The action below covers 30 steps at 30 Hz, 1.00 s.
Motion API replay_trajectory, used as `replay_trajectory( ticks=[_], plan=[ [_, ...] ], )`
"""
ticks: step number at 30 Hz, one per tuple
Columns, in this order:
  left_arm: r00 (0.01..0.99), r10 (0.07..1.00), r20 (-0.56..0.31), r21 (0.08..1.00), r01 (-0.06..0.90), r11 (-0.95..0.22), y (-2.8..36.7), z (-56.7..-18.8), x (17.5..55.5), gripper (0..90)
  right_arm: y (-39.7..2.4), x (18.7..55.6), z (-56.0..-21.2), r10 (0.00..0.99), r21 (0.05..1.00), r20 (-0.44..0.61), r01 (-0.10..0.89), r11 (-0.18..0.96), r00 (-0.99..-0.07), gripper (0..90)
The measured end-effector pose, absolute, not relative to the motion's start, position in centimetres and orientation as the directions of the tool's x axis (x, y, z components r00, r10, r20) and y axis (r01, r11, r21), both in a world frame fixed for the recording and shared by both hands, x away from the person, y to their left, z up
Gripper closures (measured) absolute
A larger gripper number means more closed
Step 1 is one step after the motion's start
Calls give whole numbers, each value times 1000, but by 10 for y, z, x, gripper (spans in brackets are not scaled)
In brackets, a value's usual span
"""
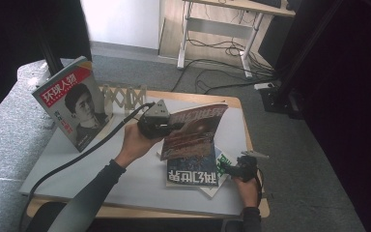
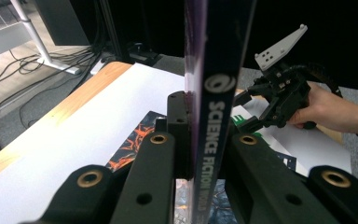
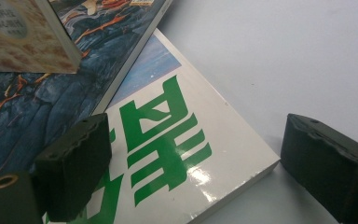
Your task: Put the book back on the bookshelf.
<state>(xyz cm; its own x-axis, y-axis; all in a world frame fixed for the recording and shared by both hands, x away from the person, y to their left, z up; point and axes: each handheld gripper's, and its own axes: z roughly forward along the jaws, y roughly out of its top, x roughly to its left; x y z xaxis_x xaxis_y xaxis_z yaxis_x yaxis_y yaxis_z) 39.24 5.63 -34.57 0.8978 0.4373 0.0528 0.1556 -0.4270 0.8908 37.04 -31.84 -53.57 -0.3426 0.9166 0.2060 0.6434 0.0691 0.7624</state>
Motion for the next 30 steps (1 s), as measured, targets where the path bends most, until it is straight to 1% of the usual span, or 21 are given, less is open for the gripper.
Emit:
replay_trajectory(
  ticks=[17,30],
  plan=[
    [868,493,63,892,173,-418,83,-325,382,840,-318,371,-536,915,764,212,642,64,-343,83],
    [825,560,70,891,201,-408,121,-309,373,841,-319,371,-536,915,763,212,643,64,-343,82]
  ],
)
